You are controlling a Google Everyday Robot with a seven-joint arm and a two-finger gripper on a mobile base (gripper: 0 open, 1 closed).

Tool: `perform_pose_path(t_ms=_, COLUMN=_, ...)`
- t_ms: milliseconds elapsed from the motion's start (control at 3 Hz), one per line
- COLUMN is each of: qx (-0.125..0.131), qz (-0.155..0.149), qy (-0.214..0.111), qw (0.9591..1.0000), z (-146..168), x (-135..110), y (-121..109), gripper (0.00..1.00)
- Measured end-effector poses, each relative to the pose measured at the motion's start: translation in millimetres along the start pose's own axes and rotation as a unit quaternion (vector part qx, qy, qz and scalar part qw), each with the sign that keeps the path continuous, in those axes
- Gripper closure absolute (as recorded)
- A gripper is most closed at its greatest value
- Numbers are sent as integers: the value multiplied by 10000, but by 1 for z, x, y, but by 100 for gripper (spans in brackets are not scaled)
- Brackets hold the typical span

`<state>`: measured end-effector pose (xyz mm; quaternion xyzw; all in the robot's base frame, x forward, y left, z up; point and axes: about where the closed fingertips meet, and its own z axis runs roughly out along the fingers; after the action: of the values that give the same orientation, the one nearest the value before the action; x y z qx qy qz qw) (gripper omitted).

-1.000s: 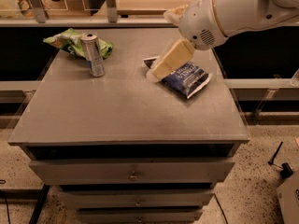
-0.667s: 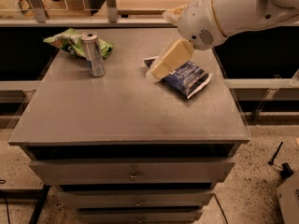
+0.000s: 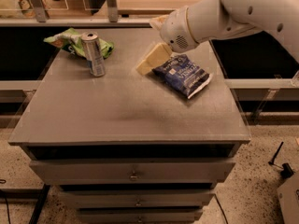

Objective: Knock redbull can over

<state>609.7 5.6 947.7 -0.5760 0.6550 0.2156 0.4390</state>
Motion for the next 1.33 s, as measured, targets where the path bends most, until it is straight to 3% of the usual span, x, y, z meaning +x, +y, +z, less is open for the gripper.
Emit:
perform_pose_path(t_ms=667, qx=-137, qz=-61, qy=-444, qw=9989, z=97, x=3, y=-53, gripper=0)
perform_pose_path(t_ms=1000, qx=-215, qz=-75, qy=-750, qw=9969, z=132, x=-3, y=-69, gripper=0)
perform_pose_path(t_ms=1333, qx=-457, qz=-2, qy=-1259, qw=9910, z=162, x=-16, y=-76, gripper=0)
